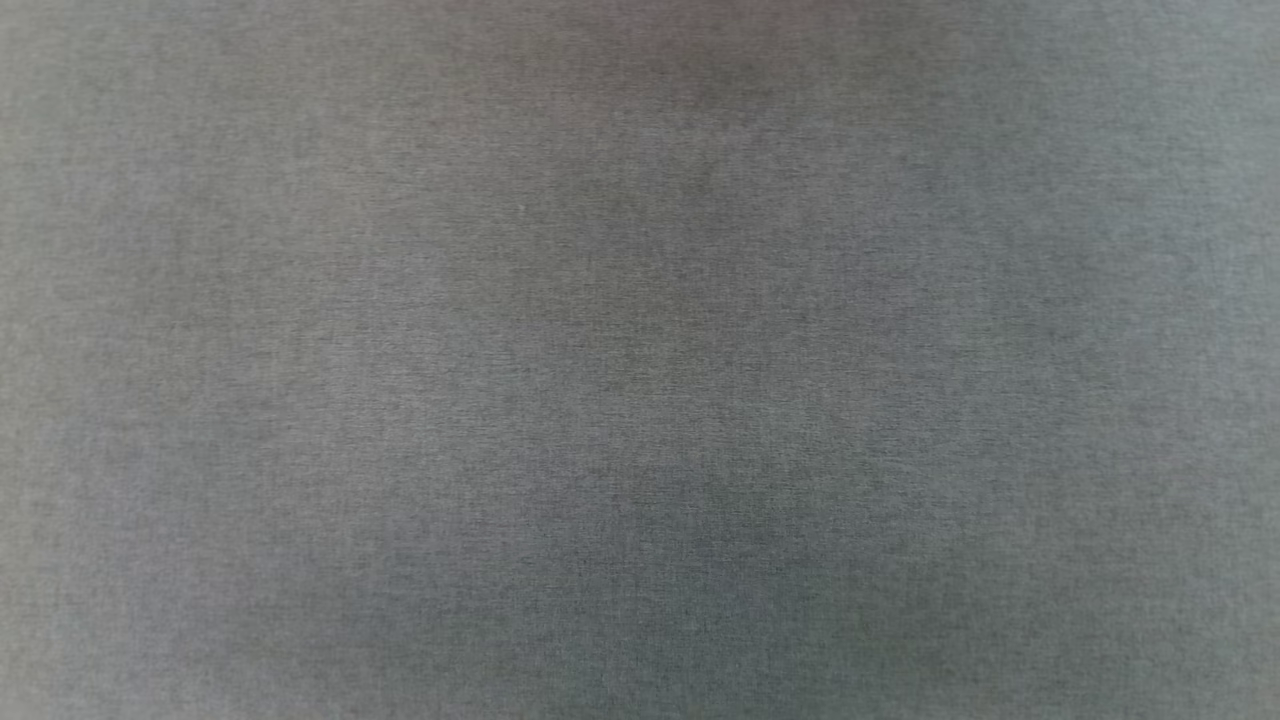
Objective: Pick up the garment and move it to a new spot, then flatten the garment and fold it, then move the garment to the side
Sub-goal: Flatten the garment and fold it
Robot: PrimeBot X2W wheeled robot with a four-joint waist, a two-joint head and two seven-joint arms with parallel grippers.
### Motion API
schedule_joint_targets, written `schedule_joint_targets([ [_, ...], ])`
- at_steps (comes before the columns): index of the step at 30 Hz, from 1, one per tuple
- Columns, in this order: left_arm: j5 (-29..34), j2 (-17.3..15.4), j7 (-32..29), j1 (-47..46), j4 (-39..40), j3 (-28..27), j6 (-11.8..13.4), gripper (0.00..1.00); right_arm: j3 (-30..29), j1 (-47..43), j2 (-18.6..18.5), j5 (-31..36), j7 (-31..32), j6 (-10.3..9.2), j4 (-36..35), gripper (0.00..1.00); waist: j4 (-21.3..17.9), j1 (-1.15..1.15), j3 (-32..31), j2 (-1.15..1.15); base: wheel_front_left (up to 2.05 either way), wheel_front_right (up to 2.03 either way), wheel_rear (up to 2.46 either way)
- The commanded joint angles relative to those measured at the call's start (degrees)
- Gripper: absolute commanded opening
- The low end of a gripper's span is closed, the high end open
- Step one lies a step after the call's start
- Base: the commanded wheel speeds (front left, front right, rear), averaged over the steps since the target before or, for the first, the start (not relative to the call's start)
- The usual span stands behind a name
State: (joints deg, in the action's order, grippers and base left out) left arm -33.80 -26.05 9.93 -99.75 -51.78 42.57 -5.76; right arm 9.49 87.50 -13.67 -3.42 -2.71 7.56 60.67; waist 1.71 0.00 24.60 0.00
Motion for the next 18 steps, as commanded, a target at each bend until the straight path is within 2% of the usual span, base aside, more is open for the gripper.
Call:
schedule_joint_targets([
  [1,-1.23,0.48,-2.31,3.22,-0.98,1.54,-1.03,0.00,0.67,-2.33,0.26,-0.94,1.19,-0.14,2.55,0.00,0.74,0.00,-0.26,0.00,0.00,0.00,0.00],
  [5,-6.16,0.70,-10.67,9.80,-0.20,5.63,-1.62,0.00,3.72,-6.31,1.32,-4.22,3.41,-0.13,5.44,0.00,1.63,0.00,-1.46,0.00,0.00,0.00,0.00],
  [8,-12.12,-1.50,-17.85,14.98,3.77,8.49,-1.61,0.00,6.62,-9.41,1.11,-7.81,5.08,-0.14,5.39,0.00,1.93,0.00,-2.61,0.00,0.00,0.00,0.00],
  [9,-12.12,-1.50,-17.85,14.98,3.77,8.49,-1.61,0.00,6.62,-9.41,1.11,-7.81,5.08,-0.14,5.39,0.00,1.93,0.00,-2.61,0.00,0.00,0.00,0.00],
  [13,-19.78,-4.03,-24.63,22.07,9.26,9.70,-1.56,0.00,10.82,-14.13,-0.14,-12.66,6.38,-0.14,2.95,0.00,2.28,0.00,-4.17,0.00,0.00,0.00,0.00],
  [16,-23.01,-5.80,-27.98,26.70,12.26,9.89,-1.56,0.00,13.37,-18.06,-1.50,-16.46,7.90,-0.14,0.32,0.00,2.47,0.00,-5.21,0.00,0.00,0.00,0.00],
  [18,-25.13,-6.70,-29.47,29.86,14.39,9.55,-0.60,0.00,15.11,-20.67,-2.50,-18.81,9.22,-0.14,-2.00,0.00,2.44,0.00,-5.78,0.00,0.00,0.00,0.00],
])
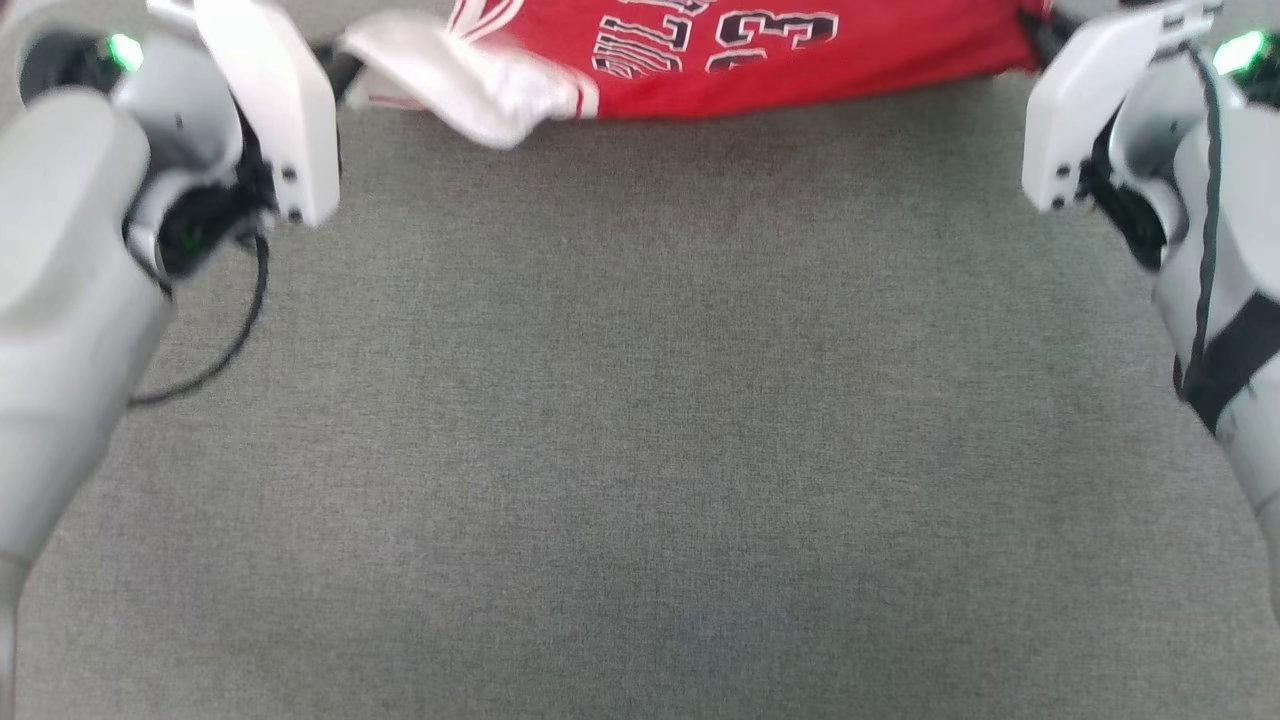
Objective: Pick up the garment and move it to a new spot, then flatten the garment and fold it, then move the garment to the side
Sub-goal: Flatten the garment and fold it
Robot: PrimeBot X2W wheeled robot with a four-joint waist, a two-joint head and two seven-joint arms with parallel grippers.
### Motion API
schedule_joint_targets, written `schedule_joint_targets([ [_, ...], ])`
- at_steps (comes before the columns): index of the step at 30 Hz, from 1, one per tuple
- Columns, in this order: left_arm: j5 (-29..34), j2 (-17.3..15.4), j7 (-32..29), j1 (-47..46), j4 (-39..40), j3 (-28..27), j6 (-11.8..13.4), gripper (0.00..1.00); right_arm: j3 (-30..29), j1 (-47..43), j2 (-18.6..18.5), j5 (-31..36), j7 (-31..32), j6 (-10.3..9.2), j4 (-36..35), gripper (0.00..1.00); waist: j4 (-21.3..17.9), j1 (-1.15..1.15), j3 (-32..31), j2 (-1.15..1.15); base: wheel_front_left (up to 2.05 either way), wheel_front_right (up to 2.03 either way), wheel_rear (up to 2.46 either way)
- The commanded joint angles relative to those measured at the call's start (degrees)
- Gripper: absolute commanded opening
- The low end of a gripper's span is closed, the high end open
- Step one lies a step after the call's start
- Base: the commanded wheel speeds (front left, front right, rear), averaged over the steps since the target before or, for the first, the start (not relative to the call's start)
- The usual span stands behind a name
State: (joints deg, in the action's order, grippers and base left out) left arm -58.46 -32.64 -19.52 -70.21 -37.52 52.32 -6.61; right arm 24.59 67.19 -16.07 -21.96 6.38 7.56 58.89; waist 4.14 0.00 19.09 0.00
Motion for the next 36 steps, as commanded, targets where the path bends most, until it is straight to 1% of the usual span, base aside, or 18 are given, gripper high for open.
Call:
schedule_joint_targets([
  [1,-1.08,-0.74,-0.73,1.98,1.39,-0.10,0.86,0.00,0.74,-1.71,-0.66,-1.41,0.76,-0.14,-1.48,0.00,-0.08,0.00,-0.59,0.00,0.00,0.00,0.00],
  [3,-2.74,-1.79,-2.24,5.68,4.35,-0.10,2.23,0.00,2.08,-4.70,-1.89,-3.76,2.17,-0.13,-4.24,0.00,-0.25,0.00,-1.28,0.00,0.00,0.00,0.00],
  [7,-5.19,-5.07,-5.28,12.41,11.98,0.56,5.65,0.00,4.88,-10.51,-5.24,-7.16,5.09,-0.13,-10.49,0.00,-0.37,0.00,-2.51,0.00,0.00,0.00,0.00],
  [9,-6.50,-7.16,-6.36,15.69,16.49,0.66,7.75,0.00,6.36,-13.67,-7.07,-8.87,6.86,-0.13,-14.23,0.00,-0.46,0.00,-3.10,0.00,0.00,0.00,0.00],
  [13,-8.26,-11.33,-8.42,22.45,26.46,1.43,12.50,0.00,7.48,-20.37,-11.44,-11.35,9.66,-0.13,-21.65,0.00,-0.45,0.00,-4.34,0.00,0.00,0.00,0.00],
  [16,-9.54,-14.75,-9.54,27.37,33.59,2.10,16.28,0.00,6.71,-25.49,-14.28,-12.81,11.38,-0.14,-26.91,0.00,-0.62,0.00,-5.09,0.00,0.00,0.00,0.00],
  [18,-10.59,-16.47,-9.91,30.30,38.15,2.42,18.60,0.00,6.31,-29.11,-15.56,-13.76,12.64,-0.13,-30.69,0.00,-0.70,0.00,-5.56,0.00,0.00,0.00,0.00],
  [21,-11.52,-19.03,-9.86,34.55,43.66,3.17,21.58,0.00,5.52,-34.57,-17.79,-14.67,14.69,-0.13,-36.15,0.00,-0.80,0.00,-6.15,0.00,0.00,0.00,0.00],
  [25,-12.71,-21.52,-9.84,39.30,49.24,4.05,24.85,0.00,3.92,-41.83,-20.21,-16.31,17.79,-0.13,-43.05,0.00,-0.82,0.00,-6.63,0.00,0.00,0.00,0.00],
  [29,-15.04,-23.09,-10.09,43.78,53.06,5.01,27.62,0.00,3.14,-48.81,-22.86,-18.31,21.52,-0.13,-49.69,0.00,-0.87,0.00,-6.80,0.00,0.00,0.00,0.00],
  [33,-16.21,-24.79,-10.73,47.07,55.96,6.08,29.88,0.00,1.75,-54.90,-25.53,-20.88,25.11,-0.14,-54.75,0.00,-0.86,0.00,-6.46,0.00,0.00,0.00,0.00],
  [35,-17.05,-24.94,-10.91,48.31,57.18,6.37,30.70,0.00,0.97,-57.36,-26.59,-21.60,26.42,-0.13,-56.69,0.00,-0.91,0.00,-6.24,0.00,0.00,0.00,0.00],
  [36,-17.05,-24.94,-10.91,48.31,57.18,6.37,30.70,0.00,0.97,-57.36,-26.59,-21.60,26.42,-0.13,-56.69,0.00,-0.91,0.00,-6.24,0.00,0.00,0.00,0.00],
])
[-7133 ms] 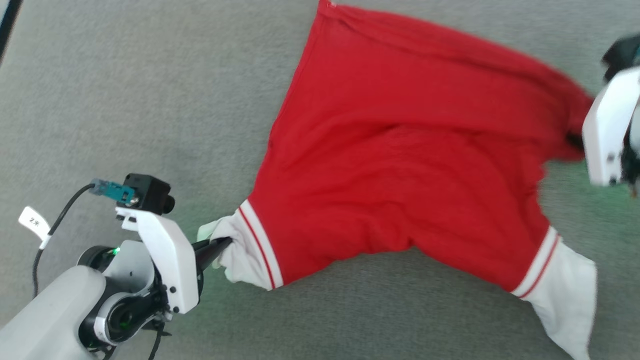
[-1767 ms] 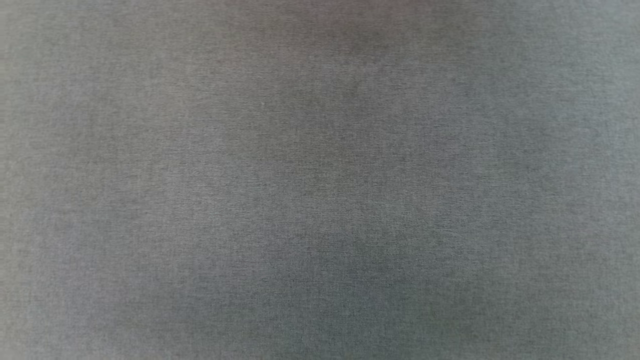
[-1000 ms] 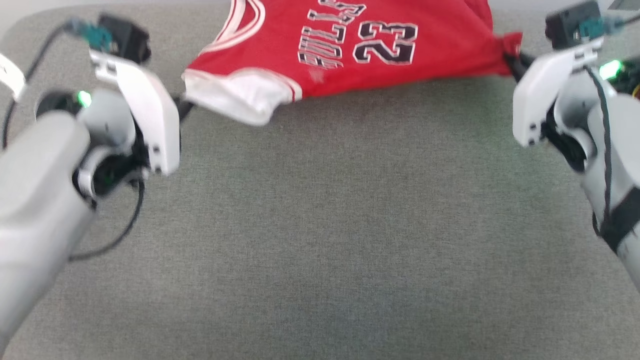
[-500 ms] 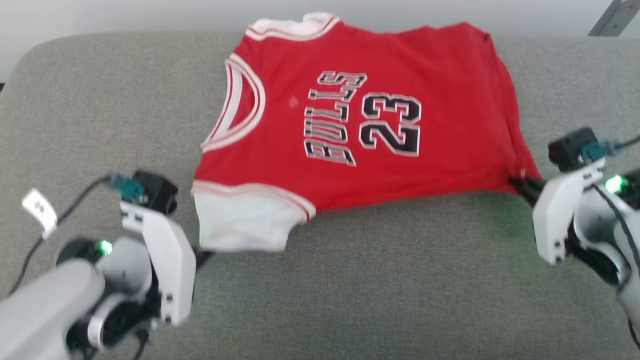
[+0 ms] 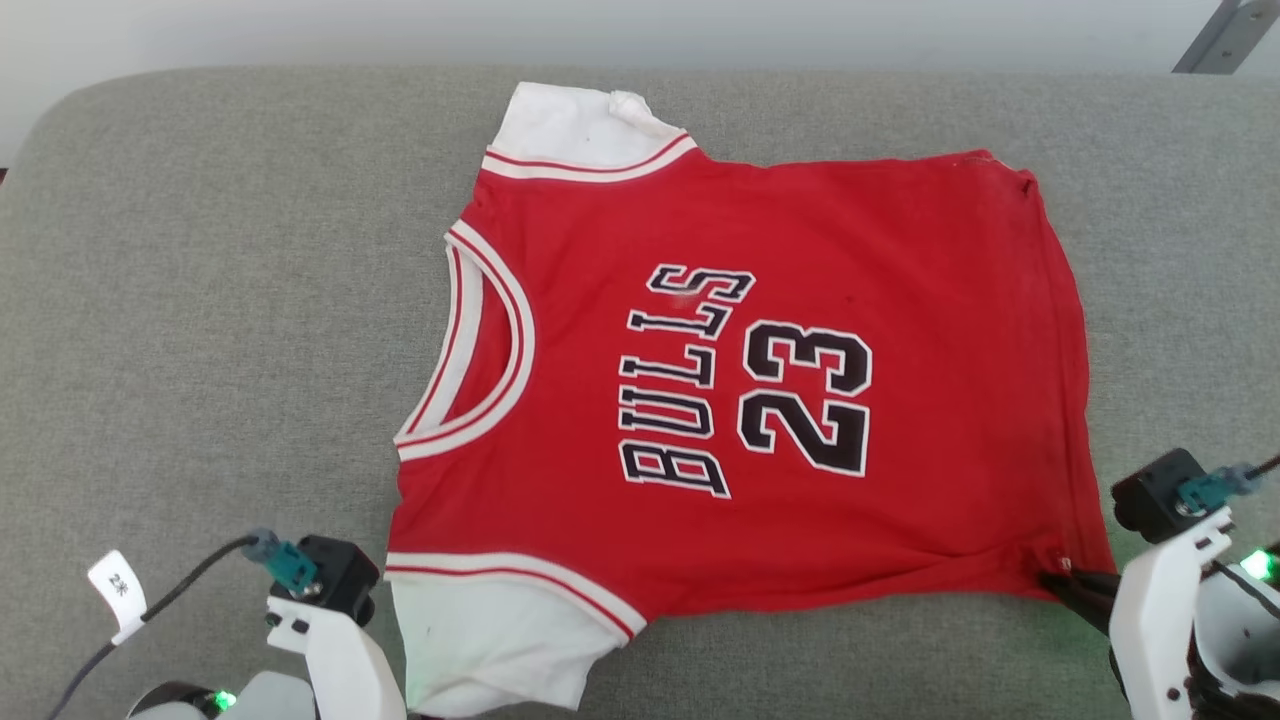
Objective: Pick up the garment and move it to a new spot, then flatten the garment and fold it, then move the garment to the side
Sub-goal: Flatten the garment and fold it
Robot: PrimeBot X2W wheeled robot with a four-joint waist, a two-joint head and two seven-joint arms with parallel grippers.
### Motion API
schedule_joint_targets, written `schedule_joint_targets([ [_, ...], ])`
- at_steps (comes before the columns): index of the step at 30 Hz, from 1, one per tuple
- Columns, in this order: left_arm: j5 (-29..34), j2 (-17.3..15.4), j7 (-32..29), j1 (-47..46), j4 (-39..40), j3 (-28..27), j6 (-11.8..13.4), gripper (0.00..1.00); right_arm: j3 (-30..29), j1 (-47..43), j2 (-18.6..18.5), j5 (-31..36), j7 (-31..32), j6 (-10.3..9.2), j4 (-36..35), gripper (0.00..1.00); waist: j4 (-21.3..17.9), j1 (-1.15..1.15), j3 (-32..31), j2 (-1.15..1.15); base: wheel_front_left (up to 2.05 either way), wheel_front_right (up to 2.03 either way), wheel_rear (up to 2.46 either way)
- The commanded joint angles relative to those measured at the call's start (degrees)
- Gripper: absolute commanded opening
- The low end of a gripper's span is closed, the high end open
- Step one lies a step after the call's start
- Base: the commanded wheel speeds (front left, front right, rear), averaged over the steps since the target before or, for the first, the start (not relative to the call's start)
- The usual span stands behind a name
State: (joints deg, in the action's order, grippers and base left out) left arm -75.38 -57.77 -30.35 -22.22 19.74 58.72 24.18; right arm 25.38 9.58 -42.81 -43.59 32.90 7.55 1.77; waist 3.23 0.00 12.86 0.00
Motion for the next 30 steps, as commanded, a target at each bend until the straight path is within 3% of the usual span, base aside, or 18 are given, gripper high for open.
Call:
schedule_joint_targets([
  [1,-0.13,-0.23,-0.29,0.67,0.29,0.19,0.21,0.00,-0.39,-0.74,-0.17,-0.34,0.30,-0.12,-0.39,0.00,-0.03,0.00,0.08,0.00,0.00,0.00,0.00],
  [9,3.80,-2.88,1.61,-4.45,2.35,-3.01,-0.94,0.00,-7.48,-3.72,1.47,0.13,0.13,-0.12,-5.43,0.00,-0.75,0.00,1.56,0.00,0.00,0.00,0.00],
  [14,8.61,-4.73,1.42,-12.32,1.41,-6.12,-3.69,0.00,-12.53,-0.93,4.48,2.42,1.26,-0.12,-7.31,0.00,-1.79,0.00,2.98,0.00,0.00,0.00,0.00],
  [17,11.84,-4.05,0.66,-17.76,-0.91,-7.27,-6.48,0.00,-14.22,1.95,6.47,4.51,2.13,-0.12,-7.58,0.00,-2.43,0.00,4.09,0.00,0.00,0.00,0.00],
  [22,16.24,0.09,-0.59,-26.24,-9.12,-7.30,-12.24,0.00,-15.07,8.98,9.72,8.02,2.68,-0.12,-4.90,0.00,-3.36,0.00,6.20,0.00,0.00,0.00,0.00],
  [29,18.02,9.04,-0.21,-33.73,-26.27,-5.80,-19.65,0.00,-12.64,18.70,14.30,11.23,1.54,-0.12,3.70,0.00,-4.25,0.00,9.37,0.00,0.00,0.00,0.00],
  [30,17.82,11.45,-0.06,-34.91,-31.21,-5.26,-21.50,0.00,-11.44,21.13,15.44,11.92,0.85,-0.12,6.73,0.00,-4.49,0.00,10.09,0.00,0.00,0.00,0.00],
])
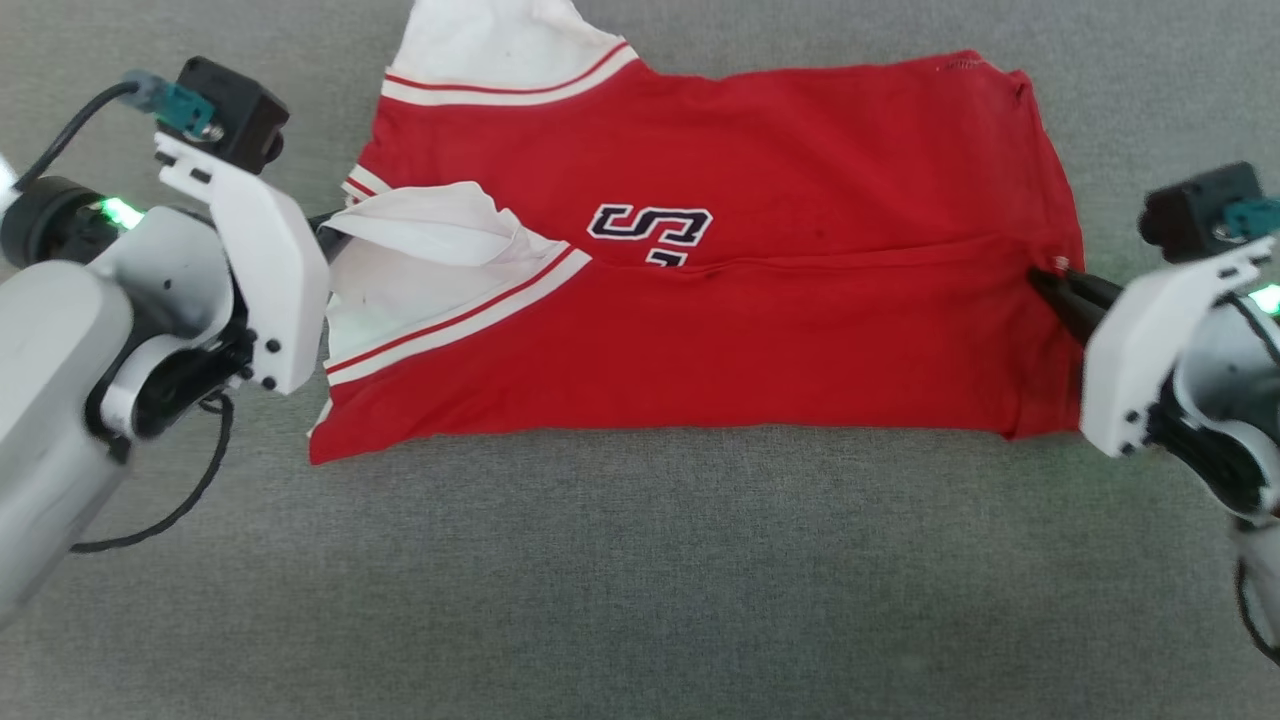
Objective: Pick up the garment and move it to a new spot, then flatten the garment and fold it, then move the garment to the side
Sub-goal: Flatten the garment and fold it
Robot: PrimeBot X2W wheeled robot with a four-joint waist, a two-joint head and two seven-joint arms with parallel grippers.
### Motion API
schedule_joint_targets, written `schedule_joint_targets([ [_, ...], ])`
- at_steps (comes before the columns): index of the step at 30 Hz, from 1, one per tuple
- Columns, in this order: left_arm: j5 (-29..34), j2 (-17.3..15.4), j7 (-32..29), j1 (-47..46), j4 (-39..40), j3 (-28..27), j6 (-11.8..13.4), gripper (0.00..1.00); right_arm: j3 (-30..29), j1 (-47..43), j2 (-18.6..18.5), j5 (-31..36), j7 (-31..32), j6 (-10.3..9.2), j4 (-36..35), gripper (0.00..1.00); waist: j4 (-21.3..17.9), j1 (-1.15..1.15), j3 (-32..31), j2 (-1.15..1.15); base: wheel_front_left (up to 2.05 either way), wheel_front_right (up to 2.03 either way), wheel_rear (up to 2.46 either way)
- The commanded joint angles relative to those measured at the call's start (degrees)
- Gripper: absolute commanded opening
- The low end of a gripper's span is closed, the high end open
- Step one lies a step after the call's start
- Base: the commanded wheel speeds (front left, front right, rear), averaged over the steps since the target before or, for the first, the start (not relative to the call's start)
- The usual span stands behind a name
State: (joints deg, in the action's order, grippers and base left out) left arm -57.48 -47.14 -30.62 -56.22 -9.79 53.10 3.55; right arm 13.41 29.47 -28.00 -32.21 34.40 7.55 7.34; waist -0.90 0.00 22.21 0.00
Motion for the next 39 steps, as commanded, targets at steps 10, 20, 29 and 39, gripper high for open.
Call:
schedule_joint_targets([
  [10,-2.48,10.03,-1.64,-3.23,-22.39,2.50,-6.68,0.00,6.53,9.50,4.31,0.62,-0.68,-0.13,16.15,0.00,-1.10,0.00,2.54,0.00,0.00,0.00,0.00],
  [20,-3.65,11.29,-1.76,-6.03,-27.23,1.46,-7.58,1.00,9.74,11.93,2.72,-1.31,-0.95,-0.13,18.55,1.00,-1.30,0.00,1.00,0.00,0.00,0.00,0.00],
  [29,-3.96,5.66,-4.04,-2.43,-17.29,1.46,-3.09,1.00,2.31,6.69,1.85,1.09,-7.30,-0.12,11.10,1.00,-1.31,0.00,-2.59,0.00,0.00,0.00,0.00],
  [39,-7.20,-3.84,-5.95,9.40,3.59,0.68,9.69,1.00,-12.63,-3.47,10.29,10.49,-16.16,-0.11,-1.80,1.00,-3.04,0.00,-4.43,0.00,0.00,0.00,0.00],
])
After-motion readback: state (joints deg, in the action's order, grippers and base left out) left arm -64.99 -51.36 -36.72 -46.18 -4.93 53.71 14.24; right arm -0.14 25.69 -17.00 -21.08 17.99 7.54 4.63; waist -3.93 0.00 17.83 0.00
